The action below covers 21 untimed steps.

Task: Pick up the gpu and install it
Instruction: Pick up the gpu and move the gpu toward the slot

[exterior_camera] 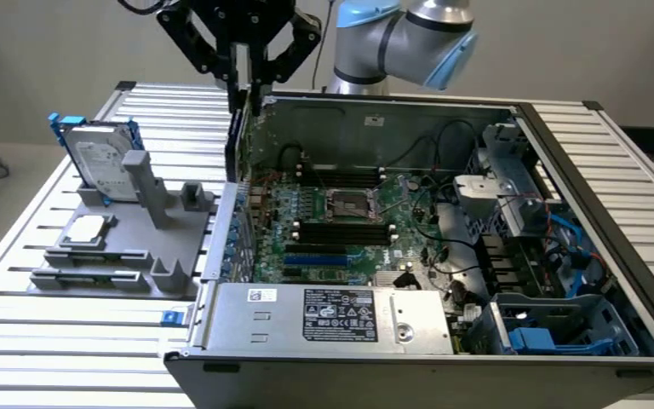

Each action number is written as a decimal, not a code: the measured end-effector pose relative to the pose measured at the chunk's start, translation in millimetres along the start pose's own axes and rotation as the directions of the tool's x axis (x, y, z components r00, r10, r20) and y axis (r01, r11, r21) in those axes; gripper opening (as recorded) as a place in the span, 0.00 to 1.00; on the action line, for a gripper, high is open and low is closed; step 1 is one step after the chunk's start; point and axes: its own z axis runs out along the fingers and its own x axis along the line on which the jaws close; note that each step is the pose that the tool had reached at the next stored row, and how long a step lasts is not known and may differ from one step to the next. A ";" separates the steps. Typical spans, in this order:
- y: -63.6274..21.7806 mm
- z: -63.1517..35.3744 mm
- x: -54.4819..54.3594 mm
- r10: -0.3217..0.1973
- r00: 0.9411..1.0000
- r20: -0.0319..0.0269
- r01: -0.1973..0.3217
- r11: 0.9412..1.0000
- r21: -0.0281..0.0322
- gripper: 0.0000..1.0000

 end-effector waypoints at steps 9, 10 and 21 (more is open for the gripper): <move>-1.3 -2.3 -40.9 0.000 1.000 -0.002 0.000 1.000 -0.001 0.26; -1.3 -2.2 -45.4 0.000 1.000 -0.002 0.000 1.000 -0.001 0.26; 4.4 7.5 -95.8 0.000 1.000 -0.002 0.000 1.000 0.000 0.26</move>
